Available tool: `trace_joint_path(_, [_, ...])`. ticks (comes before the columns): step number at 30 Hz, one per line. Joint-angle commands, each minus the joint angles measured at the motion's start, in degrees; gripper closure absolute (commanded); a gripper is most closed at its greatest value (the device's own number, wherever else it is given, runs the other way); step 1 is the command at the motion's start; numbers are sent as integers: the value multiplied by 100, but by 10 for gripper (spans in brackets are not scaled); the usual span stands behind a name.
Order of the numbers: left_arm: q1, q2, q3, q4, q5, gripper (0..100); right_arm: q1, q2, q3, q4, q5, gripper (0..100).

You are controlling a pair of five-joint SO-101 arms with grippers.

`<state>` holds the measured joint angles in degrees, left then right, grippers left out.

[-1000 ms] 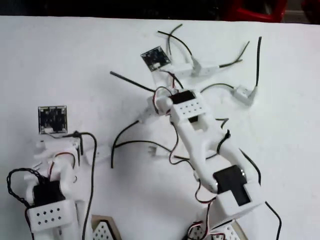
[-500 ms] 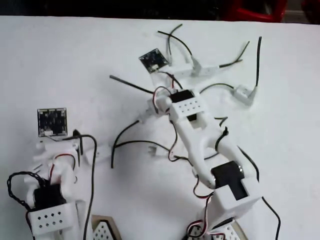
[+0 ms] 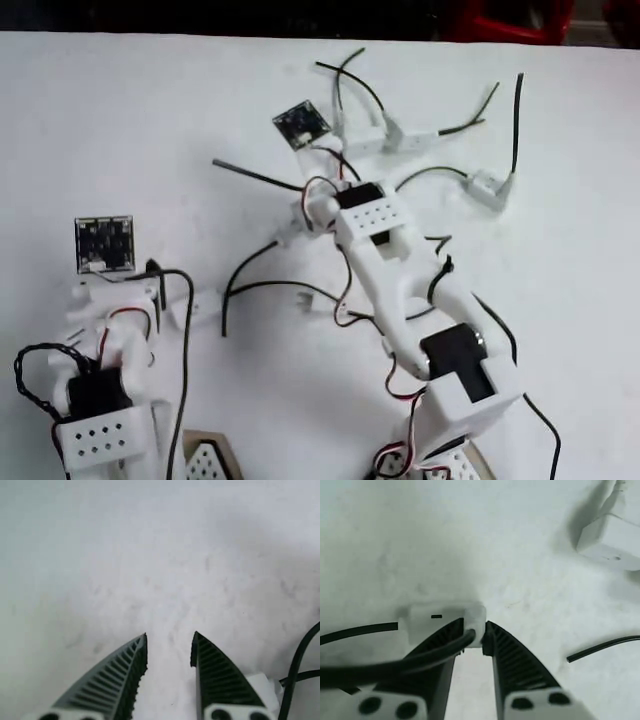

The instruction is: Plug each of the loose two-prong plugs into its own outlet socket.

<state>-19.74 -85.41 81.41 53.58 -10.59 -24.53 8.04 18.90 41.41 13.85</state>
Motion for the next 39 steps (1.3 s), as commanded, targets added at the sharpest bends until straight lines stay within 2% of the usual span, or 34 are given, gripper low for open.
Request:
trace_joint_path(1, [-57, -84, -35, -88, 26, 846, -119, -31, 141, 75, 97, 981])
trace_joint_path(6, [-57, -84, -35, -88, 26, 846, -207, -22, 642, -242, 703, 981])
trace_joint_path(10, [-57, -84, -35, -88, 26, 846, -207, -22, 976, -567, 730, 981])
trace_joint_path(16, [-57, -84, -35, -88, 26, 846, -215, 4, 1020, -523, 730, 981])
trace_joint_path(24, [-57, -101, 26, -88, 26, 846, 66, -127, 457, -514, 659, 981])
trace_joint_path(30, [-57, -101, 70, -114, 26, 846, 831, -356, -607, -532, -642, 981])
trace_joint_path(39, [-57, -101, 79, -114, 26, 846, 1903, 505, -1776, -558, -2154, 981])
